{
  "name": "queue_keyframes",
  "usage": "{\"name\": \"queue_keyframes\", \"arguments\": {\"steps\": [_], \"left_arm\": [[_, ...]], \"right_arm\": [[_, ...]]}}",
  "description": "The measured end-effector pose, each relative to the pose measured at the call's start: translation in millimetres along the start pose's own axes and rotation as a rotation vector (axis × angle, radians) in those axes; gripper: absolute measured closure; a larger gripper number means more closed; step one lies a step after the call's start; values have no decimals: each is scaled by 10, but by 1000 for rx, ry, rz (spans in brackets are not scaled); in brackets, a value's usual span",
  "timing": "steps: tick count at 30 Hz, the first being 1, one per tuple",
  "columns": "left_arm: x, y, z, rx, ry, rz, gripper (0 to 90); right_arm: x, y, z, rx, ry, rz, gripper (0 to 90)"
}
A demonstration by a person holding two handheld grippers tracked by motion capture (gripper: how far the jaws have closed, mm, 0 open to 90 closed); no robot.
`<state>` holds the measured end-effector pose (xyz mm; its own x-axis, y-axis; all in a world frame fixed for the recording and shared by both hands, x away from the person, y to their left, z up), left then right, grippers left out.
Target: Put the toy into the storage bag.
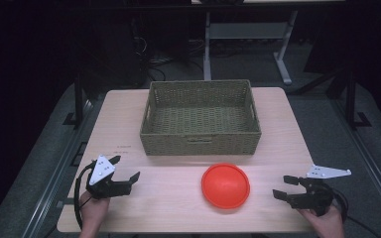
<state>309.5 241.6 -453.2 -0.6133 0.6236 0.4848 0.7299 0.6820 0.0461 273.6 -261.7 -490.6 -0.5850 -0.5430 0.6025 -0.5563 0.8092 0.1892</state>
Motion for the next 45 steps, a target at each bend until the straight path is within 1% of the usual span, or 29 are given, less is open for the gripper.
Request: {"name": "queue_keyframes", "arguments": {"steps": [4,7,9,11,12,16,20,23,25,28,29,30,33,37,41,43,45], "left_arm": [[-1,6,5,1,2,-1,130],[5,5,10,0,4,3,130],[12,5,18,8,-2,2,130],[17,7,19,5,-1,-3,130],[23,11,19,1,-2,-5,130],[29,20,16,9,-7,-5,130],[24,19,20,3,1,-5,130],[22,18,18,4,0,-4,130],[19,19,20,3,1,-6,130],[11,22,22,5,-2,1,130],[11,22,22,5,-2,1,130],[13,24,22,7,-3,-3,130],[17,27,21,9,-3,-3,130],[26,25,21,6,-5,-5,130],[32,26,19,4,-6,-8,130],[34,28,20,5,-6,-7,130],[35,29,20,5,-6,-7,130]], "right_arm": [[-4,37,-55,15,-10,-15,196],[-6,70,-89,14,-12,-28,196],[-30,108,-145,18,-7,-47,193],[-50,135,-189,22,12,-55,191],[-59,145,-211,27,12,-60,192],[-95,177,-281,32,43,-78,192],[-143,212,-375,60,82,-86,192],[-160,237,-437,63,107,-97,192],[-182,248,-477,79,119,-101,192],[-223,279,-525,74,146,-111,193],[-223,279,-525,74,146,-111,193],[-258,298,-562,87,164,-114,195],[-292,342,-614,96,184,-129,195],[-371,387,-671,118,225,-128,196],[-425,419,-709,128,240,-138,196],[-478,441,-733,144,256,-139,197],[-498,455,-754,144,263,-140,197]]}}
Point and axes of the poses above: each handheld gripper's, and its own axes: x roughly backward along the jaws, z roughly out of its underside, y roughly to its left, the point moved 7 cm from there along -x, roughly forward along the jaws, and after that the axes turned 11 degrees about z, right-handed, at the moved point
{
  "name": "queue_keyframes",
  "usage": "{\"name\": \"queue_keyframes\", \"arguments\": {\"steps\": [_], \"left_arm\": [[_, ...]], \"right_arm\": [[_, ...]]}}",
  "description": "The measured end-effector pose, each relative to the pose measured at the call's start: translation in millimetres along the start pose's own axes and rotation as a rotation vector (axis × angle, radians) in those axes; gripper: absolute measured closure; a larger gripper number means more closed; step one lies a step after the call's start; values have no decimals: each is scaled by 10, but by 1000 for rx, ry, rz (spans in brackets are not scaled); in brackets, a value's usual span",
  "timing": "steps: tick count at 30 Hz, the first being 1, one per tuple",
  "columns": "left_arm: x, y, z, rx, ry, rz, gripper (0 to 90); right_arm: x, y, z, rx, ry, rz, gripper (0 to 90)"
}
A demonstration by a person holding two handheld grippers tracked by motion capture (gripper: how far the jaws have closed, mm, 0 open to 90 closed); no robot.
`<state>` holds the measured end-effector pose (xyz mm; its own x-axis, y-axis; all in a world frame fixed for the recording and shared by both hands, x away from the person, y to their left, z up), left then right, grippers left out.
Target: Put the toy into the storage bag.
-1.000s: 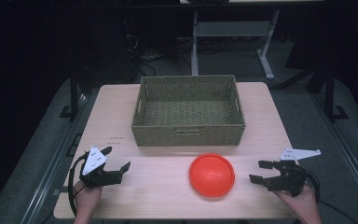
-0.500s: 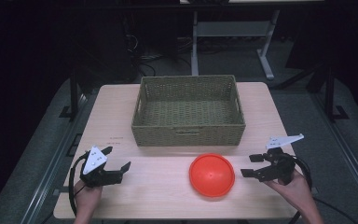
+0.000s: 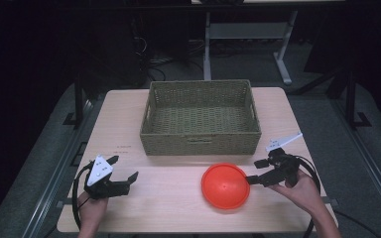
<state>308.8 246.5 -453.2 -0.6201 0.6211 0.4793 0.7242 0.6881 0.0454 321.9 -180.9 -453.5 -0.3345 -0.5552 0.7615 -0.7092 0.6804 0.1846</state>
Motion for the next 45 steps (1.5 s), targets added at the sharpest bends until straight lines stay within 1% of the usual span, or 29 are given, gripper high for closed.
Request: {"name": "queue_keyframes", "arguments": {"steps": [6,11,15,20,23,27,31,35,36,37,42,45], "left_arm": [[4,6,0,-2,-1,-1,130],[9,10,2,-2,1,-4,130],[8,11,3,0,-1,-4,130],[9,12,5,-2,1,-5,130],[4,10,8,0,4,-2,130],[2,9,7,-7,9,-4,130],[2,10,11,-9,11,-3,130],[2,14,15,-3,12,-3,130],[2,14,15,-3,12,-3,130],[7,15,16,-7,14,-4,130],[1,14,16,-4,9,-3,130],[2,14,18,-9,16,-3,130]], "right_arm": [[-35,0,-54,8,14,0,197],[-115,-7,-98,12,38,5,208],[-178,-19,-106,5,58,7,212],[-235,-45,-111,6,69,6,220],[-276,-68,-109,-2,83,6,230],[-361,-90,-98,-7,117,6,246],[-442,-95,-92,-9,144,-2,278],[-511,-101,-75,-6,174,3,306],[-511,-101,-75,-6,174,3,306],[-545,-111,-59,-4,192,0,329],[-586,-117,-43,-3,215,-9,372],[-607,-132,-25,-6,230,-10,394]]}}
Point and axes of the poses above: each handheld gripper's, and its own axes: x roughly backward along the jaws, z roughly out of its underside, y roughly to its left, the point moved 7 cm from there along -x, roughly forward along the jaws, and after that the axes turned 11 degrees about z, right-handed, at the moved point
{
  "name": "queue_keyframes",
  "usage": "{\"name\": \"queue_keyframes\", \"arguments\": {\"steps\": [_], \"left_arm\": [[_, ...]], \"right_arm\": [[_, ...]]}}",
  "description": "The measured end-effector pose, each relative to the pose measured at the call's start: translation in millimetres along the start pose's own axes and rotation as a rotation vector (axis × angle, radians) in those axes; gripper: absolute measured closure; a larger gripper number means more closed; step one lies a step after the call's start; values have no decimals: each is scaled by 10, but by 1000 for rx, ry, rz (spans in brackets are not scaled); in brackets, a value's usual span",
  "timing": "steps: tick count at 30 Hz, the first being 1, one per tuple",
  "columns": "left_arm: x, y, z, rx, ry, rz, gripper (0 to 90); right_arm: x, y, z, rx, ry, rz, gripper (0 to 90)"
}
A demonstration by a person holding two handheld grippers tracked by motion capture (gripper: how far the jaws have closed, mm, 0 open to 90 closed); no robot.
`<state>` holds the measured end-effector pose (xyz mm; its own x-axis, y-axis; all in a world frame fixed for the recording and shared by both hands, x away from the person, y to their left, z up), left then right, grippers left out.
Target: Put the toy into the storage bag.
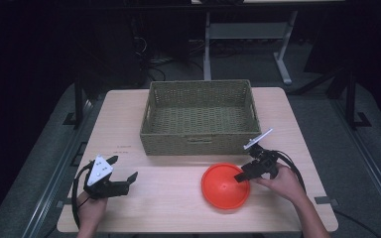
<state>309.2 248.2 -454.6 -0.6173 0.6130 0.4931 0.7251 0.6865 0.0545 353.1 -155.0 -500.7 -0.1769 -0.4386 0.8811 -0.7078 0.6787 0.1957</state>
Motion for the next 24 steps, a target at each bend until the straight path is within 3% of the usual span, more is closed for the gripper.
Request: {"name": "queue_keyframes", "arguments": {"steps": [12,18,24], "left_arm": [[-3,-1,3,0,3,2,130],[-3,-1,4,8,-3,1,130],[-1,1,2,5,-3,-1,130]], "right_arm": [[-86,-8,36,10,26,1,524],[-85,-11,19,23,15,27,618],[-4,2,-18,15,-6,17,705]]}}
Point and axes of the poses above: each handheld gripper's, and its own axes: x roughly backward along the jaws, z roughly out of its underside, y roughly to its left, the point moved 7 cm from there along -x, roughly forward along the jaws, and after that the axes turned 11 degrees about z, right-handed, at the moved point
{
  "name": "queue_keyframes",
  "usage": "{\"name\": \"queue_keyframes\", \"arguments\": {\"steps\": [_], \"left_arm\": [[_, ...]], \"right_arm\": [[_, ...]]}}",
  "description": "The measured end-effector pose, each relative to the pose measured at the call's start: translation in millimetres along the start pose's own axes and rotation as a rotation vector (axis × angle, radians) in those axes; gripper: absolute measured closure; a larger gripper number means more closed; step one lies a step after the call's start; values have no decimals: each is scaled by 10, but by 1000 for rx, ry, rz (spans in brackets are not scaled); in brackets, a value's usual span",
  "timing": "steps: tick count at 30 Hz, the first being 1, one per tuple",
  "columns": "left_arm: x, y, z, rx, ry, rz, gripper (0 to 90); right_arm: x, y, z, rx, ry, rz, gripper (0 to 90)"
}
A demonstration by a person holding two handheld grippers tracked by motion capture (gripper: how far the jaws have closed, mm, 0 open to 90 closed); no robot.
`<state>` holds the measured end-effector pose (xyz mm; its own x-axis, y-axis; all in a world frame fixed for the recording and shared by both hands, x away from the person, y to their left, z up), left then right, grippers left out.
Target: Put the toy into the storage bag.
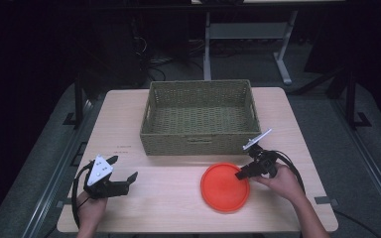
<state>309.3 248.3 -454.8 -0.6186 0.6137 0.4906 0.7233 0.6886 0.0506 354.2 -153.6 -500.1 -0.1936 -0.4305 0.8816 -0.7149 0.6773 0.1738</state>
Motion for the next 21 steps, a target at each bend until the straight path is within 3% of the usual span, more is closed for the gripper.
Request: {"name": "queue_keyframes", "arguments": {"steps": [3,7,21], "left_arm": [[4,12,2,-10,4,-2,130],[7,5,6,-3,3,-1,130],[26,20,10,-11,2,-4,130]], "right_arm": [[32,3,-17,-1,-2,-2,746],[174,64,-93,-18,-44,-56,809],[368,155,-197,-7,-59,-38,818]]}}
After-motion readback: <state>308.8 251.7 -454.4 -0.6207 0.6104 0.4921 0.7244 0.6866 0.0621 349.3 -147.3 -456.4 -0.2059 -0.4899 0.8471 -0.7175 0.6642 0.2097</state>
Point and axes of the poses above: each handheld gripper's, and its own axes: x roughly backward along the jaws, z roughly out of its underside, y roughly to its left, the point moved 7 cm from there along -x, roughly forward along the jaws, and after that the axes turned 11 degrees about z, right-handed, at the moved point
